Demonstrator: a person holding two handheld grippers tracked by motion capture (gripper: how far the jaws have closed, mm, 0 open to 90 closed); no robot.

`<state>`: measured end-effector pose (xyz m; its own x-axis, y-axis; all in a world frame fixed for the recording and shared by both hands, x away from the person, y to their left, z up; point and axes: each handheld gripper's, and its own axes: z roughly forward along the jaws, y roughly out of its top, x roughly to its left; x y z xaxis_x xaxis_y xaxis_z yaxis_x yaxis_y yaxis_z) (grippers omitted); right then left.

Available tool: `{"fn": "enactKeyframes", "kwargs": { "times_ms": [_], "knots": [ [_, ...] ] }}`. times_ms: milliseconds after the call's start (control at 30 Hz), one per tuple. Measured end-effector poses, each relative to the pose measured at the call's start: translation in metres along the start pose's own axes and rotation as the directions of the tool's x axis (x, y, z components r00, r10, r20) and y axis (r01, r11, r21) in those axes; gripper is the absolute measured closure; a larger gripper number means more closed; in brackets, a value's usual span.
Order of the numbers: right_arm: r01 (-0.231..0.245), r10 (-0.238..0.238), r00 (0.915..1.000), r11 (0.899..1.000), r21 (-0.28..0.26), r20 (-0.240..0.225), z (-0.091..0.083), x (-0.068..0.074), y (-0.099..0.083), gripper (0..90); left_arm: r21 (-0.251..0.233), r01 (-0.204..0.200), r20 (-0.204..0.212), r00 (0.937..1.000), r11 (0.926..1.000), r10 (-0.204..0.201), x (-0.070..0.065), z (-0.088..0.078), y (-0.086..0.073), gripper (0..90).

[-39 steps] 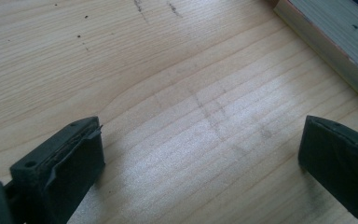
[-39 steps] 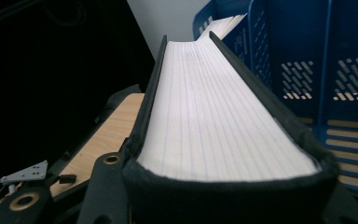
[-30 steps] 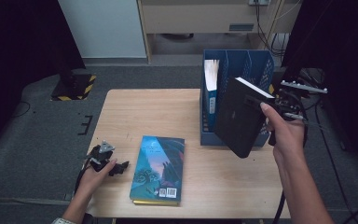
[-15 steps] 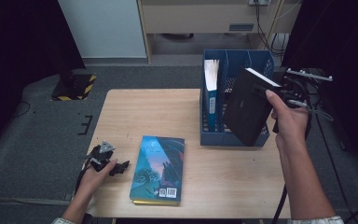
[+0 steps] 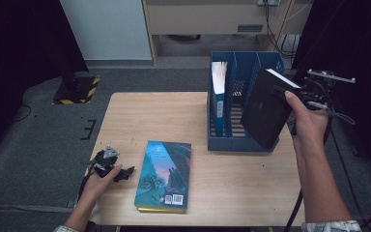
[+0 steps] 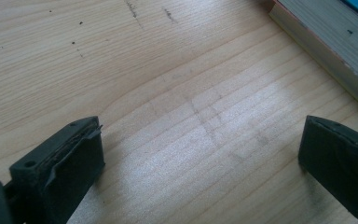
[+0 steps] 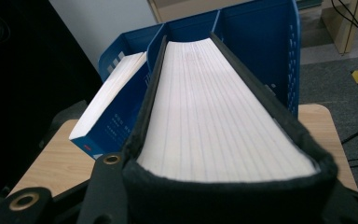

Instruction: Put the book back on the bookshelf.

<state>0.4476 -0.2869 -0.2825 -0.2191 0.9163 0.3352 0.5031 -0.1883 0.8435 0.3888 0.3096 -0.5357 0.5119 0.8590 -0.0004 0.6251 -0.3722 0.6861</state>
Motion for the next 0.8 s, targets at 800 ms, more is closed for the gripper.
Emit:
{"fn": "enactKeyframes", "kwargs": {
  "times_ms": [800],
  "knots": [
    [0.008, -0.007, 0.9988, 1.0, -0.005, 0.048, 0.006, -0.015, 0.001, 53.1, -0.004, -0.005, 0.001, 1.0, 1.0, 0.005, 0.0, 0.0, 0.0, 0.0]
  ]
}}
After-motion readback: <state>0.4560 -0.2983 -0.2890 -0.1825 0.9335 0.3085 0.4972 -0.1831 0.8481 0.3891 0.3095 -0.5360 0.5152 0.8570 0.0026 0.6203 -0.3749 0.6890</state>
